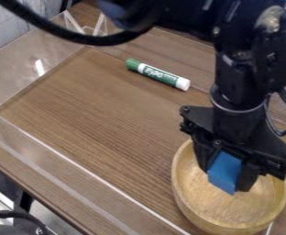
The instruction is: Put the blue block in the brown bowl
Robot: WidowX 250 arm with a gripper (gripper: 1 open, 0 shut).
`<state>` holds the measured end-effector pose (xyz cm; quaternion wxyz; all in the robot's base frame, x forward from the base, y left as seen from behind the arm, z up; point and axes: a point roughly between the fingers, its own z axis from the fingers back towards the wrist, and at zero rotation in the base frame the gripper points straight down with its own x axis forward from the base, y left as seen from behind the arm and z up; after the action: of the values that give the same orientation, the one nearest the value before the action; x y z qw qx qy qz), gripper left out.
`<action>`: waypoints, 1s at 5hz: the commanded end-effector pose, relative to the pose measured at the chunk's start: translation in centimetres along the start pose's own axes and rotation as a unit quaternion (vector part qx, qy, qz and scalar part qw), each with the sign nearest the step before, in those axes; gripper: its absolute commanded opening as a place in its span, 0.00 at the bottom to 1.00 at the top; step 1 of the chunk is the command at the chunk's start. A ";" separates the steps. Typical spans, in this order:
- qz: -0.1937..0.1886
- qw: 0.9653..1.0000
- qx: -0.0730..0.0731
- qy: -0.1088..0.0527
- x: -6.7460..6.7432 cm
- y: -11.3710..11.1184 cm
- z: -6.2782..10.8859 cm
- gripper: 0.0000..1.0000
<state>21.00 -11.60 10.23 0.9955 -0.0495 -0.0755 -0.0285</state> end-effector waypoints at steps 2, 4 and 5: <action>0.008 1.000 -0.022 -0.015 0.6 -0.1 1.3 0.00; 0.009 0.999 -0.034 -0.005 0.8 -0.2 1.5 0.00; 0.015 0.999 -0.032 -0.010 1.6 0.2 1.2 0.00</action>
<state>21.31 -11.14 10.30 0.9954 -0.0743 -0.0578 -0.0175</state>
